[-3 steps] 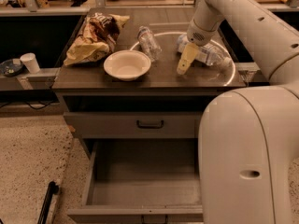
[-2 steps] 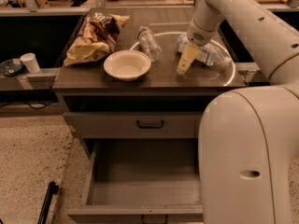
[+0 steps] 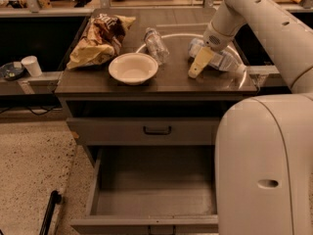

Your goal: Place blue plastic bottle into middle drawer

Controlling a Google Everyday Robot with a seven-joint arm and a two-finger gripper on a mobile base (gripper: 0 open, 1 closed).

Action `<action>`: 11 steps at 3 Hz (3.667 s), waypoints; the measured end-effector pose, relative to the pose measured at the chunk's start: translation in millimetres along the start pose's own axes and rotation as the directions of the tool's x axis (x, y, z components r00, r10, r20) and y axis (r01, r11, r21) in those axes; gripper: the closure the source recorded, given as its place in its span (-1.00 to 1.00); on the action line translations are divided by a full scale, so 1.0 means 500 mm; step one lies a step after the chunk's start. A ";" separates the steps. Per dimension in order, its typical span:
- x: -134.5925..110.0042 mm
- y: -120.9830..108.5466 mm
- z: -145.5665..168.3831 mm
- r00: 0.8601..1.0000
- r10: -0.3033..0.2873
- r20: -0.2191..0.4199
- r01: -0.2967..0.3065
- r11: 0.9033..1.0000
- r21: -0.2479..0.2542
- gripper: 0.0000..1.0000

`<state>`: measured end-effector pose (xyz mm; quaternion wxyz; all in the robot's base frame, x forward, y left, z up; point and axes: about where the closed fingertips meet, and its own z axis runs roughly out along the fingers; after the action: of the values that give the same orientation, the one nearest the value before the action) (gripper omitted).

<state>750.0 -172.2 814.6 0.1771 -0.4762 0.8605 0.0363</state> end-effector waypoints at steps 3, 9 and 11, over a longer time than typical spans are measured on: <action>-0.027 0.010 -0.061 0.984 -0.017 0.175 0.020 1.000 -0.015 1.00; 0.000 0.498 -0.107 0.866 -0.223 0.448 0.306 0.944 -0.122 1.00; 0.018 0.550 0.002 0.831 -0.265 0.490 0.355 0.930 -0.100 1.00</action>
Offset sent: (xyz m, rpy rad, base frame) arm -0.0275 -0.0109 0.0336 0.4090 -0.0662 -0.0471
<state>517.1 -29.7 781.2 0.3377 -0.6012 0.6958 0.2011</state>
